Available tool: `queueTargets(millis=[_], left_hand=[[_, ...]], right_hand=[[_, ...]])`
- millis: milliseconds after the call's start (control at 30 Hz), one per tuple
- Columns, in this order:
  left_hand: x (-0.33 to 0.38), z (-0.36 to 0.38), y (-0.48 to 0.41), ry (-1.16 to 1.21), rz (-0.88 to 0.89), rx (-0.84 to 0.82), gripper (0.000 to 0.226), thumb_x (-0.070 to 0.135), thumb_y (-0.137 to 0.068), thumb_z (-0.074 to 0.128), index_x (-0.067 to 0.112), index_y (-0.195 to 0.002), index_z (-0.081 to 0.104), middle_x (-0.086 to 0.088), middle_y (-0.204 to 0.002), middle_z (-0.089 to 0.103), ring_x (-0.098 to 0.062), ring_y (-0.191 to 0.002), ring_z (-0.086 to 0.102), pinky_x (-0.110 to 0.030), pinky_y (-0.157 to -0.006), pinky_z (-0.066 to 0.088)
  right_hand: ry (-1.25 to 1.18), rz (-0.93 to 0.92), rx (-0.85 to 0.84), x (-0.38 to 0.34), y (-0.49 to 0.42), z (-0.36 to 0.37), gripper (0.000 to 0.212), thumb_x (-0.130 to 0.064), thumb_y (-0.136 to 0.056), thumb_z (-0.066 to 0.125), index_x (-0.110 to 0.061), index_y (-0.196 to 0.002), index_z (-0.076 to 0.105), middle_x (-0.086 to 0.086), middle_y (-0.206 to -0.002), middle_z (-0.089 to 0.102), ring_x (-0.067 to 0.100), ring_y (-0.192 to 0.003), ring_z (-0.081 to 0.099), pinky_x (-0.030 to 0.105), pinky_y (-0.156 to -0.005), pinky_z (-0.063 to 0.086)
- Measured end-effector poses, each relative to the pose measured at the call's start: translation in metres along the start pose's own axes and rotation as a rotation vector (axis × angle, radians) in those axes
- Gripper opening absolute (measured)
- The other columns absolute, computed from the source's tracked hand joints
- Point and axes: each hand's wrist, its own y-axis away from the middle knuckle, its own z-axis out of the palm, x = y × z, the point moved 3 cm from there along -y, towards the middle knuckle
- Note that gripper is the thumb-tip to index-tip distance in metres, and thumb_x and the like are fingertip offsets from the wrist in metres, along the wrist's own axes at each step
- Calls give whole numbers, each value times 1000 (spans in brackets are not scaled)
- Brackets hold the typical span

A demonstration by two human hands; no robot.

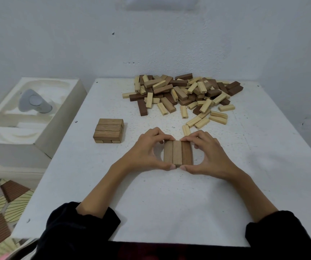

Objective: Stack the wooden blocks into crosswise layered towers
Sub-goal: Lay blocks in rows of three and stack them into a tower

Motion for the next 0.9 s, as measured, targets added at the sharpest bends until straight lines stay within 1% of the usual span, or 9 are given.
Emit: queueTargets(millis=[133,267,333,433,533,700,767,833,900], left_hand=[[-1,-17,-2,-37,21,7,69,64,-54,69,39,-117,55,11,-105,48,-9,-103,44,-30,-91,38],[-7,-45,1,-39,37,35,68,62,-55,68,37,-117,55,12,-106,47,0,-104,41,-10,-86,31],[-12,-62,4,-72,55,64,67,61,-56,69,37,-117,55,11,-105,48,0,-103,42,-5,-83,30],[-24,-90,8,-121,44,96,65,61,-55,69,41,-115,54,9,-105,50,-3,-104,44,-10,-85,34],[-38,-114,15,-108,25,121,62,58,-54,72,45,-112,53,12,-104,50,-6,-104,47,-17,-87,37],[-60,-141,27,-92,-28,151,65,58,-52,74,41,-112,56,13,-103,50,-7,-104,48,-20,-91,37],[-68,-149,31,-103,-47,151,65,59,-52,74,40,-112,57,10,-103,51,-9,-104,49,-19,-91,36],[-75,-154,34,-95,-59,137,64,57,-52,75,41,-111,58,6,-103,52,-11,-104,50,-15,-92,35],[-82,-157,36,-83,-70,118,64,56,-51,76,41,-111,58,4,-105,53,-12,-105,50,-15,-93,35]], right_hand=[[-36,-33,56,-10,-10,-3,77,-69,-56,61,-29,-122,55,-12,-111,47,-1,-98,41,29,-86,33],[-86,-67,64,-26,-32,-1,74,-67,-57,64,-32,-122,54,-12,-111,47,3,-99,43,35,-88,41],[-93,-94,71,-37,-47,3,75,-67,-57,64,-31,-122,54,-11,-111,47,4,-97,43,38,-90,41],[-92,-127,75,-55,-72,12,78,-70,-56,60,-28,-122,56,-11,-110,47,0,-95,41,34,-89,38],[-89,-170,77,-72,-97,24,79,-70,-56,59,-25,-121,57,-9,-109,48,4,-100,42,34,-90,38],[-69,-207,80,-92,-128,43,81,-73,-54,56,-26,-120,58,-12,-107,46,2,-101,37,36,-91,36],[-68,-210,68,-98,-136,51,81,-74,-54,56,-27,-120,58,-13,-106,45,4,-101,37,36,-92,36],[-54,-206,52,-102,-141,60,82,-76,-53,54,-28,-120,57,-14,-105,43,5,-102,39,32,-90,31],[-32,-201,49,-104,-144,68,83,-77,-53,52,-29,-120,57,-14,-104,43,5,-100,38,30,-88,28]])
